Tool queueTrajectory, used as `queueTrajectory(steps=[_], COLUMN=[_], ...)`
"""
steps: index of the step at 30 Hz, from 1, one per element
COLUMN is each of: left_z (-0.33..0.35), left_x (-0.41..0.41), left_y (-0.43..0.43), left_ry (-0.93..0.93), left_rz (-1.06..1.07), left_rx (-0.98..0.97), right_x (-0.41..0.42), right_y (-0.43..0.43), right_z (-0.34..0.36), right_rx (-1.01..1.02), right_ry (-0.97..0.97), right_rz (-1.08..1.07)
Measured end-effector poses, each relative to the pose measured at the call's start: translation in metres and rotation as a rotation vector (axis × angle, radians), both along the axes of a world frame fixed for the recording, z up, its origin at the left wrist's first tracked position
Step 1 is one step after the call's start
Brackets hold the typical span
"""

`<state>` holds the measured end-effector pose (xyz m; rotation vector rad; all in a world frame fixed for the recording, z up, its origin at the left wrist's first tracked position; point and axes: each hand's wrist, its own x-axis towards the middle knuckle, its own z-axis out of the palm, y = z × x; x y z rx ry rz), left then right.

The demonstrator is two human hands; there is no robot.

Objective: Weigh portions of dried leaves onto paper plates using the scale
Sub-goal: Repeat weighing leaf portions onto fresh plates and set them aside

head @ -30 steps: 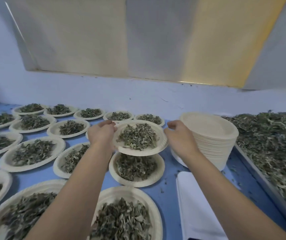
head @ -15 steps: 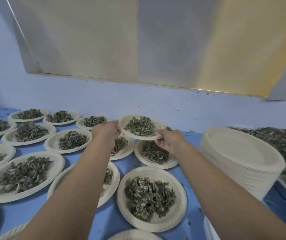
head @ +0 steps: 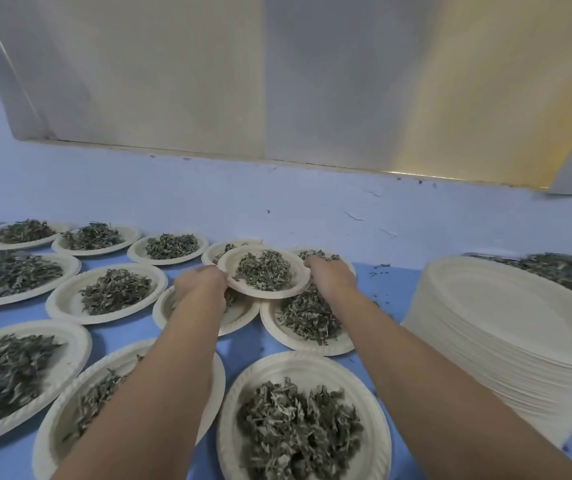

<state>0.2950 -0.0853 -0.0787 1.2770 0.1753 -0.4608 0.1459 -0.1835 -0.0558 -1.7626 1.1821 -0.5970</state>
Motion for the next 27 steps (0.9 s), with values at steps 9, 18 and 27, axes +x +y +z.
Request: queueTrajectory(steps=[9, 18, 27], left_z=[0.011, 0.055, 0.068], left_x=[-0.014, -0.097, -0.233], left_y=[0.010, 0.054, 0.071], left_ry=[-0.096, -0.215, -0.277], left_rz=[-0.185, -0.370, -0.458], left_rx=[0.130, -0.166, -0.271], right_x=[-0.009, -0.063, -0.169], right_y=[0.013, 0.071, 0.103], right_z=[0.007, 0.044, 0.053], right_rx=[-0.040, -0.089, -0.367], right_ry=[-0.029, -0.253, -0.355], right_rz=[0.019, 0.048, 0.167])
